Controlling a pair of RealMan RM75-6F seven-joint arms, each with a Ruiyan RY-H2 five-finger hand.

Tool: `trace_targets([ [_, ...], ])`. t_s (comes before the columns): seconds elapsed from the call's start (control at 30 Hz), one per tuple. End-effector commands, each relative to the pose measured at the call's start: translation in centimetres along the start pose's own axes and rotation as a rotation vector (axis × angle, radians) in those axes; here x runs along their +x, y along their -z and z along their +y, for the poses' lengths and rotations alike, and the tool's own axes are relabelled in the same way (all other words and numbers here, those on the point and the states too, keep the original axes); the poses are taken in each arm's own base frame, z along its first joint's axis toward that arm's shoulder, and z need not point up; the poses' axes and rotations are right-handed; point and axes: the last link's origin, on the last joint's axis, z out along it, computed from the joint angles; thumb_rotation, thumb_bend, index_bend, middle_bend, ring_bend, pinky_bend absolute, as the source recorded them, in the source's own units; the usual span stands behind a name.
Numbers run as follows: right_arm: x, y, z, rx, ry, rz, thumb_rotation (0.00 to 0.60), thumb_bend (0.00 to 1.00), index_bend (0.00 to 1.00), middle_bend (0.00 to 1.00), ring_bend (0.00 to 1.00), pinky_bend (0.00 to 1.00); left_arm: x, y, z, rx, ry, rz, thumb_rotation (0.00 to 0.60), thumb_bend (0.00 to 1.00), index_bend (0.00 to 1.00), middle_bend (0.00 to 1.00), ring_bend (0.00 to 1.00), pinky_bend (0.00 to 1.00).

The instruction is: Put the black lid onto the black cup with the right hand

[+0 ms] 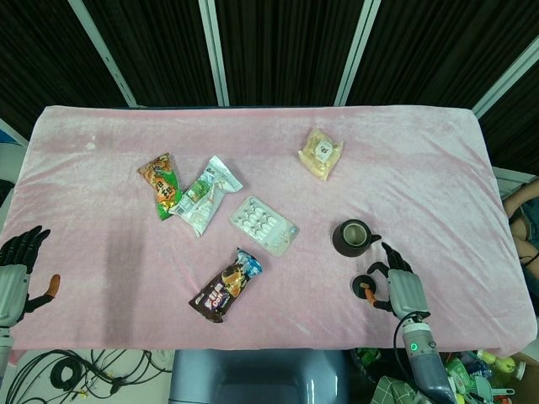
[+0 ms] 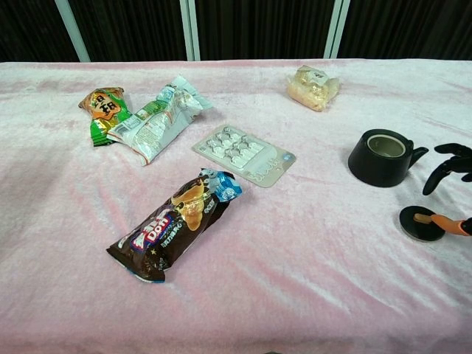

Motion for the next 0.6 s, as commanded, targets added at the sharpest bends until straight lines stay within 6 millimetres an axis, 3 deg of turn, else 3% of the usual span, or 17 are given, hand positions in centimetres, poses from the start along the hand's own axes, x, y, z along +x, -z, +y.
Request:
trace_targets([
  [0.03, -0.23, -0.19, 0.18, -0.009, -0.004, -0.006, 0.600, 0.27, 0.48, 0.00, 0.04, 0.16, -0.01, -0.01, 0.01, 0.000, -0.001, -0.001, 0.600, 0.44, 0.08, 0.02, 0.00, 0.06],
  [0.6, -1.13, -0.33, 0.29, -0.011, -0.008, -0.026, 0.600, 0.27, 0.52, 0.00, 0.04, 0.16, 0.00, -0.03, 0.02, 0.001, -0.004, -0.001, 0.600, 0.44, 0.08, 0.02, 0.00, 0.06],
])
